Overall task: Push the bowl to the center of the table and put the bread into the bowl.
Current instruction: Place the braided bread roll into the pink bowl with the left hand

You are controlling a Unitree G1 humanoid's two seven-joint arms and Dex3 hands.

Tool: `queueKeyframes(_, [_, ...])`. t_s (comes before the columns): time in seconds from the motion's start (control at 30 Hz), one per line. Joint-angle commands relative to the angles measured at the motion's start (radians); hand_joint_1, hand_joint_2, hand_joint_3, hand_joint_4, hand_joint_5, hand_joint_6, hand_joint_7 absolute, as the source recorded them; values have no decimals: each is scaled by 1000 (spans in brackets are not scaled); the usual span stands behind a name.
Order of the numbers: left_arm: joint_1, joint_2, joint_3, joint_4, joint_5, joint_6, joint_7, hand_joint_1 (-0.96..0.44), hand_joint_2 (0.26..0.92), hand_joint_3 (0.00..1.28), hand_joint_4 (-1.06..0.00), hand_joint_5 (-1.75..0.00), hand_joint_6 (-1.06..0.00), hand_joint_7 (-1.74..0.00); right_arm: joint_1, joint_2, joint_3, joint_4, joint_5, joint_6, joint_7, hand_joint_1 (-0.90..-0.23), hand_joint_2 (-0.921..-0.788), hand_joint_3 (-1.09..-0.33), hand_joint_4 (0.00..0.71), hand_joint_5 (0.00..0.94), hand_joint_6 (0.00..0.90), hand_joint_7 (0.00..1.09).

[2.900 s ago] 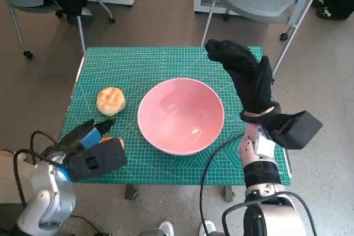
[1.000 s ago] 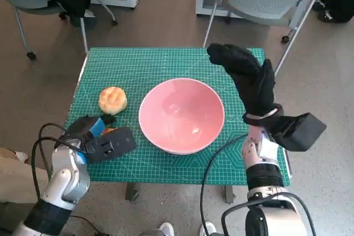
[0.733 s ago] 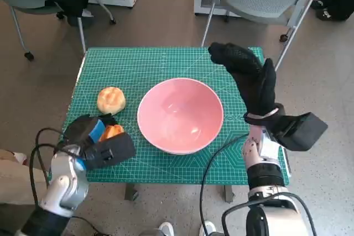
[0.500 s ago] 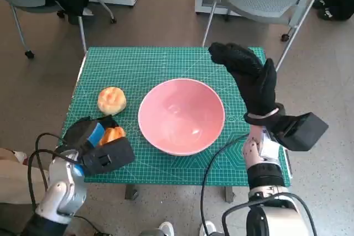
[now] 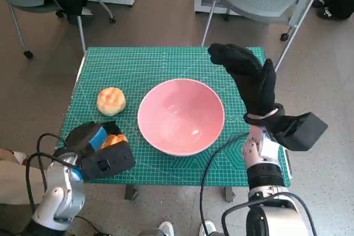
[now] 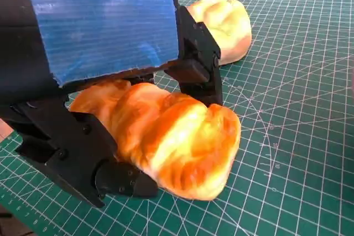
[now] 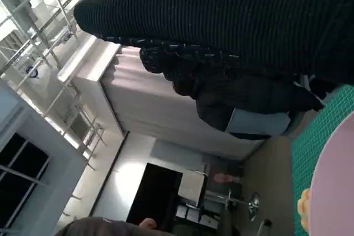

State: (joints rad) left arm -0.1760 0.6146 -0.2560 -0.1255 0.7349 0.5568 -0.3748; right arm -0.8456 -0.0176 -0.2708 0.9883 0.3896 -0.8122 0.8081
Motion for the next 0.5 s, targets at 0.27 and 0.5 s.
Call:
queueKeyframes(0.27, [22,4,28,-84,1,4,-23,2,666,491,-714,-1342,-719,-990,9,2,2,18,1,13,8,-645,-921,-880,51,1,58,136])
queueKeyframes(0.5, [6,17,50,-152,15,3,-41,6,593,625,-682,-1448,-758,-945,5,-1,0,28,0,11,7,-644,-921,-881,51,1,55,140])
